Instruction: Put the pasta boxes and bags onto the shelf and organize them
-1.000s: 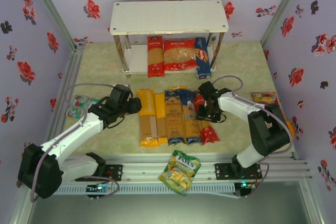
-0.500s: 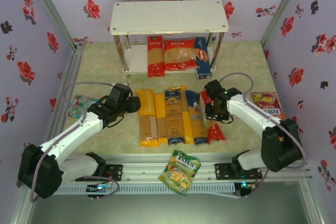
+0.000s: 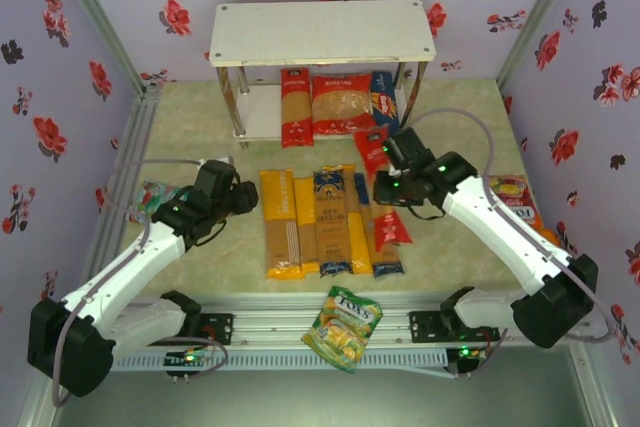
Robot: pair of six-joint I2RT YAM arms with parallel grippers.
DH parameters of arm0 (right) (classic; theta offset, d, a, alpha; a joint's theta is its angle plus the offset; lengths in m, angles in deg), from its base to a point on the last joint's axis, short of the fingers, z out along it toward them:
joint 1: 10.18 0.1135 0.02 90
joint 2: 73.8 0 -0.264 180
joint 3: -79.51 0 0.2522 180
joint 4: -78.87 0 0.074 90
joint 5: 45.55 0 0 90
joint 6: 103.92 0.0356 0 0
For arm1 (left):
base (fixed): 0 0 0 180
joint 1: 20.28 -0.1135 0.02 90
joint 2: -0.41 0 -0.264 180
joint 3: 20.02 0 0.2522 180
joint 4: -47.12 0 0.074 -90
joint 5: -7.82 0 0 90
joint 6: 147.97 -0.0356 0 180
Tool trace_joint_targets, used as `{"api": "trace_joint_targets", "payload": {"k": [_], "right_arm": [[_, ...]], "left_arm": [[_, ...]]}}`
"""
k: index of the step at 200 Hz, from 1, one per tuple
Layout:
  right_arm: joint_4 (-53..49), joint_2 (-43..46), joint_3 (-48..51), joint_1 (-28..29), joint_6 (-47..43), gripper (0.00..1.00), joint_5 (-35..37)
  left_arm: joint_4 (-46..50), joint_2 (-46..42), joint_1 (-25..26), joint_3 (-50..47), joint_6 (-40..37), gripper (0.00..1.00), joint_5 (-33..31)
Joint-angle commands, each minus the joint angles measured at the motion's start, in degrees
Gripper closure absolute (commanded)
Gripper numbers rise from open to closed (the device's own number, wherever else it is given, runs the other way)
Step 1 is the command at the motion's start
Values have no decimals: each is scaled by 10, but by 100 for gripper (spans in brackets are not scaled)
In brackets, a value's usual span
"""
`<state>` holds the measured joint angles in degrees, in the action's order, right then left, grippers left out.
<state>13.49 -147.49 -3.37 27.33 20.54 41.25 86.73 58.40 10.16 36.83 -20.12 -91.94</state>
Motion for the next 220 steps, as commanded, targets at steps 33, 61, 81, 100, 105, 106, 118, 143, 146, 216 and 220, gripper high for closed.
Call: {"api": "trace_joint_targets", "payload": {"k": [33,61,81,100,105,106,118,143,146,216,220], "right_arm": [[257,-149,-65,105,115,100,-116],[290,-242,-128,130,130,99,-113],[289,-304,-175,145,134,99,-117],[302,-346,-195,153,149,100,-122],[305,-354,-198,155,154,100,-121],[306,-356,-199,155,155,100,-121],[313,-376,-204,158,164,100,-121],[319,-405,-210,163,169,100,-108],[318,-408,-212,163,169,99,-108],[309,-442,-229,165,156,53,-140],[308,-438,-228,165,153,50,-138]], "left_arm": [[60,-39,-12,0,4,49,-24],[70,-44,-13,-3,5,49,-23],[76,-51,-13,-7,5,49,-22],[80,-55,-13,-11,5,48,-21],[81,-56,-13,-12,4,48,-20],[81,-56,-13,-12,4,48,-20],[82,-56,-13,-15,4,48,-17],[78,-54,-13,-22,5,47,-9],[77,-54,-14,-23,6,47,-7],[66,-38,-13,-37,16,45,23],[64,-39,-13,-39,17,45,25]]}}
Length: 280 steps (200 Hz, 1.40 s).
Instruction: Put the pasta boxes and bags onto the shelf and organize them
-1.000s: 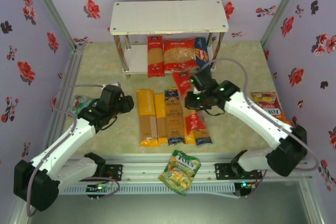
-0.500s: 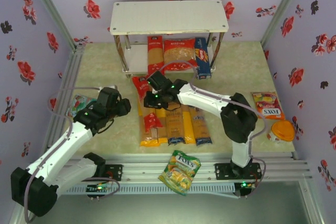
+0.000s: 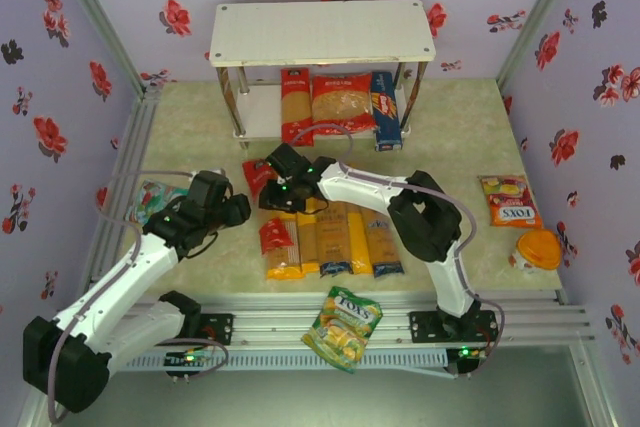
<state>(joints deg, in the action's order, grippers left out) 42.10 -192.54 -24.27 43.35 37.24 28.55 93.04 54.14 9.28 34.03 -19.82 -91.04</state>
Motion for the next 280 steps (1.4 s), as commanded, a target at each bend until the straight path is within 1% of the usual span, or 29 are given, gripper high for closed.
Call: {"api": "trace_joint_targets", "payload": {"k": [1,8,13,39,58,91,110,125,134,160,169,194,226,280], "right_arm": [[20,13,-18,5,-15,49,-10],[13,20,-19,4,-24,44,-4],[6,26,-18,3,-31,42,4],[-33,71,-16,-4,-70,39,41],[-65,125,-10,-18,-107,35,79],[-114,219,2,-49,-168,22,135],[-127,256,10,-68,-185,20,145],[-125,278,23,-81,-190,19,148],[-122,289,33,-87,-192,18,147],[-109,315,52,-100,-196,16,147],[-104,321,58,-104,-198,16,146],[-98,330,68,-112,-202,15,144],[-94,332,77,-126,-199,15,130],[-83,334,88,-135,-195,15,125]], "left_arm": [[1,4,-5,-11,15,45,16],[-1,4,-5,-13,18,44,20],[-2,6,-4,-15,20,43,23],[-3,10,-4,-20,28,42,34],[-1,20,-3,-27,38,41,46],[-14,37,0,-53,50,40,51],[-28,50,-1,-63,54,39,46],[-37,72,-1,-65,53,36,44],[-46,87,-1,-63,51,35,48],[-82,123,-2,-66,50,29,67],[-93,134,-2,-66,50,28,76],[-103,151,-8,-70,55,24,75],[-102,165,-24,-80,55,22,77],[-128,217,-23,-78,47,21,101]]}}
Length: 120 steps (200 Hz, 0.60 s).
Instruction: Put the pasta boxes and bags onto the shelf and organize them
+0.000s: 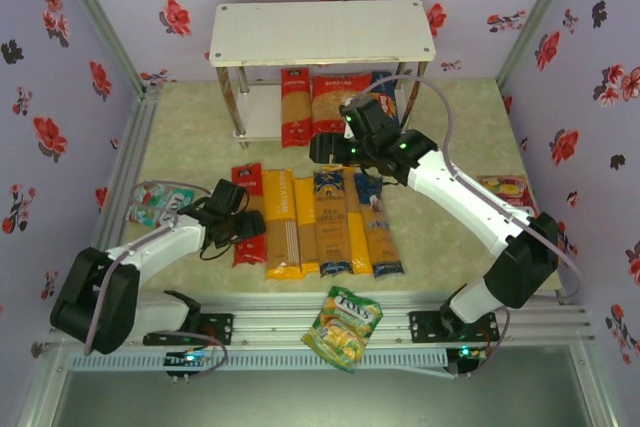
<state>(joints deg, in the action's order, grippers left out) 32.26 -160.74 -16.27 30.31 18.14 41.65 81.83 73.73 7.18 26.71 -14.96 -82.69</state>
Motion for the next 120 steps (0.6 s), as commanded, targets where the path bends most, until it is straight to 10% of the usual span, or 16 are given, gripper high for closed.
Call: {"api": "trace_joint_targets", "payload": {"k": [1,27,83,103,120], "right_arm": [[15,16,8,-5,-4,15,-6],[16,12,9,-10,-6,15,-11],[20,13,10,-14,-4,15,-17],[20,14,11,-15,-4,15,-17],[18,16,13,-16,-4,15,-15]], "left_arm": [[-16,22,-3,-5,-2,21,17],[-15,37,-3,-3,-6,27,22],[41,12,-3,21,-18,70,23],[58,-8,-3,33,-21,99,22],[71,-30,-4,43,-24,100,22]]}}
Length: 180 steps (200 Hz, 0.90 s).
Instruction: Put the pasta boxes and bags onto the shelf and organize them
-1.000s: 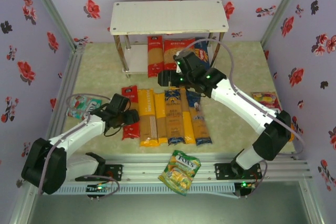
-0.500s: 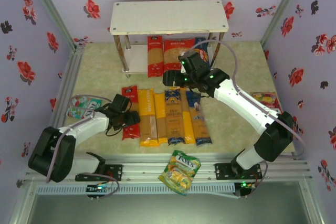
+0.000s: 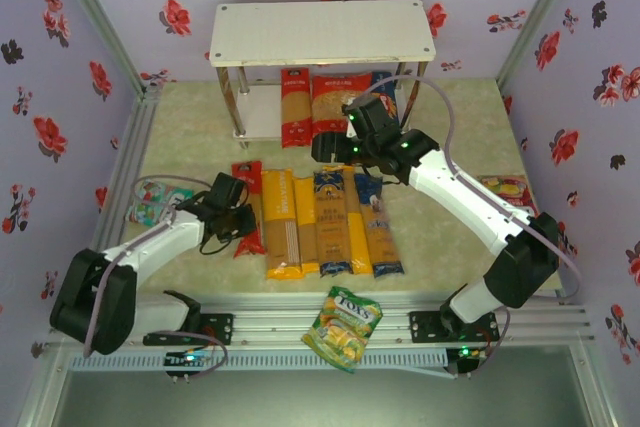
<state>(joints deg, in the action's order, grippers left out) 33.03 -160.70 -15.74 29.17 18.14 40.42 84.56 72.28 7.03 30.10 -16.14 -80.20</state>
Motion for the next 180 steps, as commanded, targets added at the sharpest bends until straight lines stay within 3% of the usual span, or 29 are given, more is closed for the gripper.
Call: {"api": "trace_joint_targets", "payload": {"k": [1,51,107,180], "right_arm": [[11,15,8,-4,-5,15,-2],[3,28,13,-12,-13,15,12],[3,39,29,-29,-8,15,18],[-17,37,20,-41,-16,15,24]], "left_arm": [[44,-17,-2,10,-12,100,-3],[127,-77,-8,85,-37,100,2],[180,-88,-12,204,-77,100,15],[47,7,-50,270,-115,100,35]]}}
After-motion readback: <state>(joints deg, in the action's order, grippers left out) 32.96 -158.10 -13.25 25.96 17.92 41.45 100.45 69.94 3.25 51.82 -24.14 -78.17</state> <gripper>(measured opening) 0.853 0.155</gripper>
